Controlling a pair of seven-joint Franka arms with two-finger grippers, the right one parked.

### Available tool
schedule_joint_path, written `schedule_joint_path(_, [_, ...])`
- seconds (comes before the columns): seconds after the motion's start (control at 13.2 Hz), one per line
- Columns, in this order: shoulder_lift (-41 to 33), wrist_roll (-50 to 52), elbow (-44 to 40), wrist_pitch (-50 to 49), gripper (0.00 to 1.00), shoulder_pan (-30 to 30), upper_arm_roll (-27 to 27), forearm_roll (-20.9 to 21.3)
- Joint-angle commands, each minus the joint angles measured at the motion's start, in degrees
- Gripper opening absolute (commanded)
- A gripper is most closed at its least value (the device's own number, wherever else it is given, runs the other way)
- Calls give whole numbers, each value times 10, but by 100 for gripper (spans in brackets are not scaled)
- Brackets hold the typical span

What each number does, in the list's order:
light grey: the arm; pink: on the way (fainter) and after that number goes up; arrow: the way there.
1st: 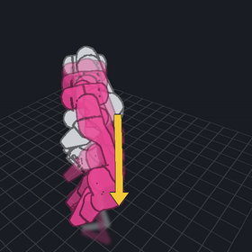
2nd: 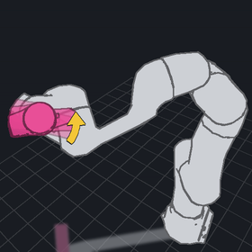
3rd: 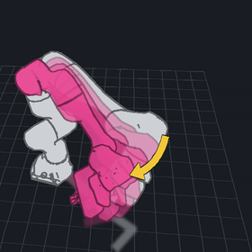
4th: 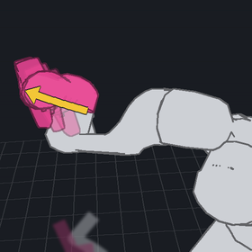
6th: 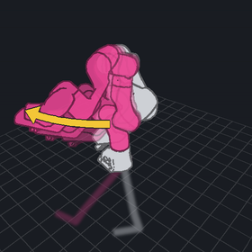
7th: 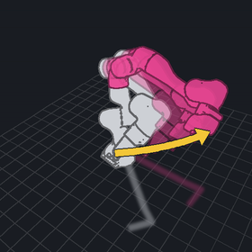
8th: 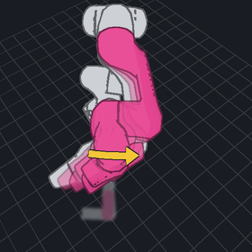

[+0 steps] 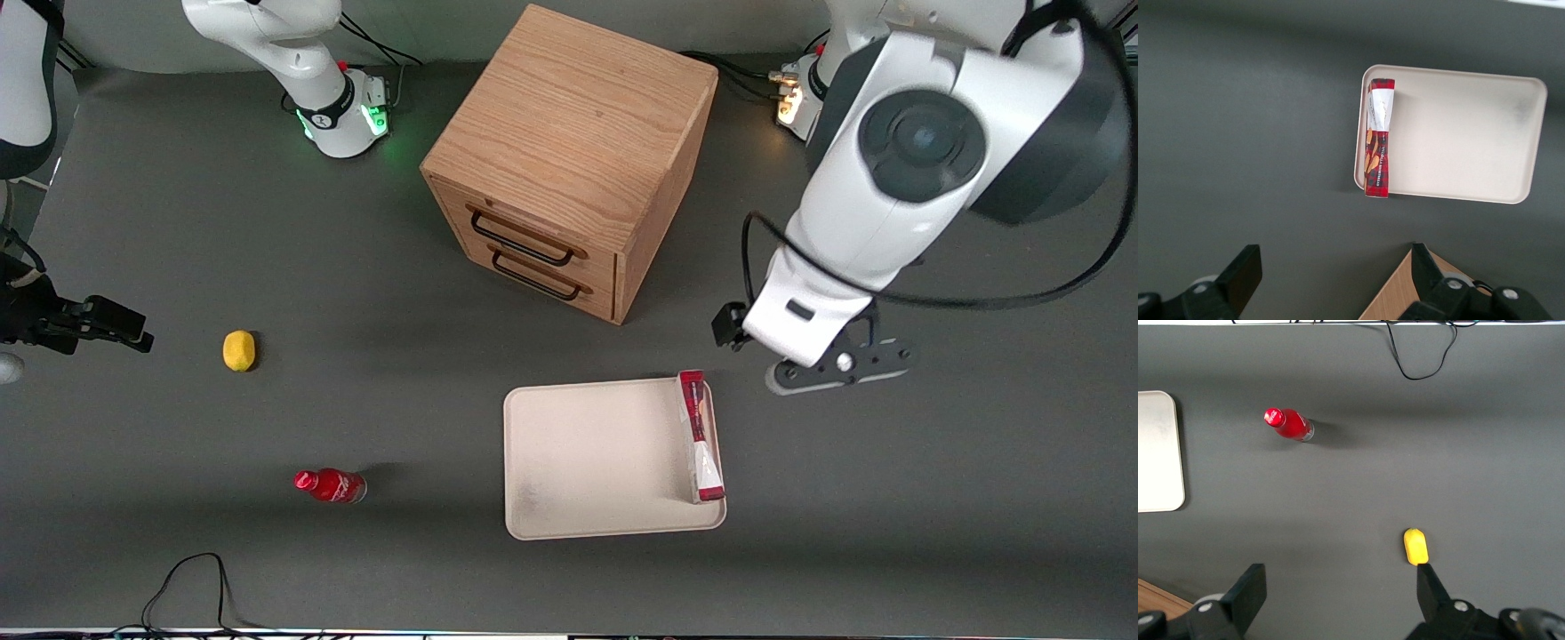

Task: Place red cookie box on tray

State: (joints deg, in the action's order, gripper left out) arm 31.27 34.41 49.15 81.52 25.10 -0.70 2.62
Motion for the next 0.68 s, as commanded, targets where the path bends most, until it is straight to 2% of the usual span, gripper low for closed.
schedule_joint_path(0.0, [-20,-7,19,-1,100,-15,2,-7])
schedule_joint_path(0.15, [-58,-34,65,7,100,-40,1,-7])
schedule_joint_path(0.6, [-215,-165,278,72,100,-145,1,-5])
